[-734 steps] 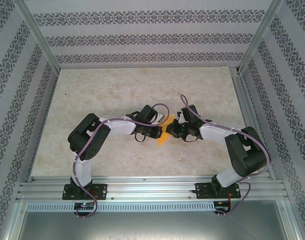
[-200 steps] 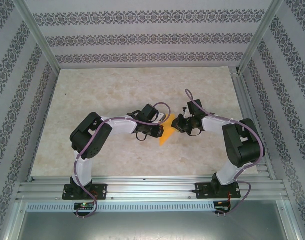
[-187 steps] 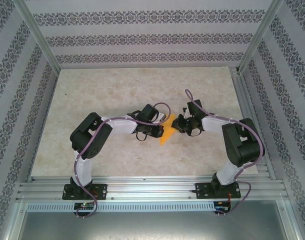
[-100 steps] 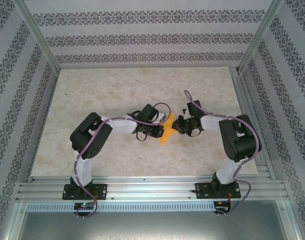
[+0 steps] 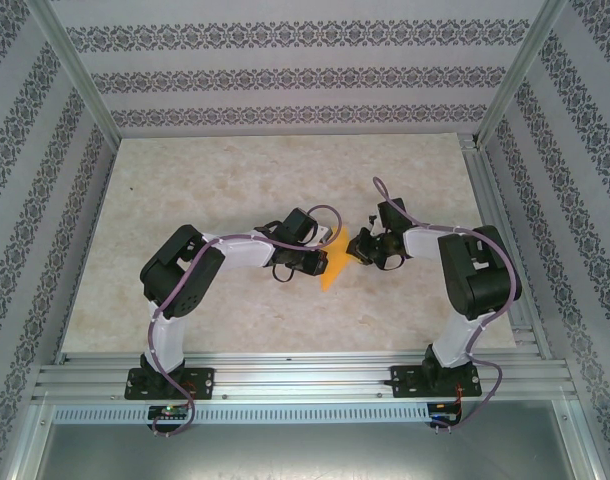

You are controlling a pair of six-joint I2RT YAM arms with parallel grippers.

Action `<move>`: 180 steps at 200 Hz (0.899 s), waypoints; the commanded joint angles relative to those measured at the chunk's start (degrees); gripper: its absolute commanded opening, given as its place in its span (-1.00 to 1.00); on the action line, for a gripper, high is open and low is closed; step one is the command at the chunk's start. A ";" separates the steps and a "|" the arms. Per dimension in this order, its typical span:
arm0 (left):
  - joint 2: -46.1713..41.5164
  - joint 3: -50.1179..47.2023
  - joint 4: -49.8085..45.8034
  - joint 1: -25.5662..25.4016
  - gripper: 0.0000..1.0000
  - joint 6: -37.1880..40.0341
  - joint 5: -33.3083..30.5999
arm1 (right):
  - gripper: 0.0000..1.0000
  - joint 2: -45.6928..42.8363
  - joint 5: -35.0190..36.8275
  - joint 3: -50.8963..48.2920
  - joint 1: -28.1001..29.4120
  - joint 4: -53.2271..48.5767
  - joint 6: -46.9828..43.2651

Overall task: Fold a paper plane with a square sheet of paper (pick it up from the middle)
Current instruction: Third fold the triangle at the center of the table.

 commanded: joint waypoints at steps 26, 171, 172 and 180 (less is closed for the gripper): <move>0.10 -0.41 -4.20 -0.21 -0.79 -0.44 -2.33 | -0.77 -1.87 2.05 -0.01 -0.07 -1.26 -1.90; -11.65 -0.77 1.59 2.96 -0.69 -12.00 7.90 | -0.75 -12.37 2.22 -6.35 4.17 2.64 3.44; -11.49 -0.75 1.66 2.95 -0.69 -11.96 8.04 | -0.75 -12.39 2.26 -6.44 4.16 2.89 3.57; -9.97 0.13 1.35 2.86 -0.72 -11.73 9.23 | -0.75 -12.25 2.13 -7.09 4.39 3.97 4.26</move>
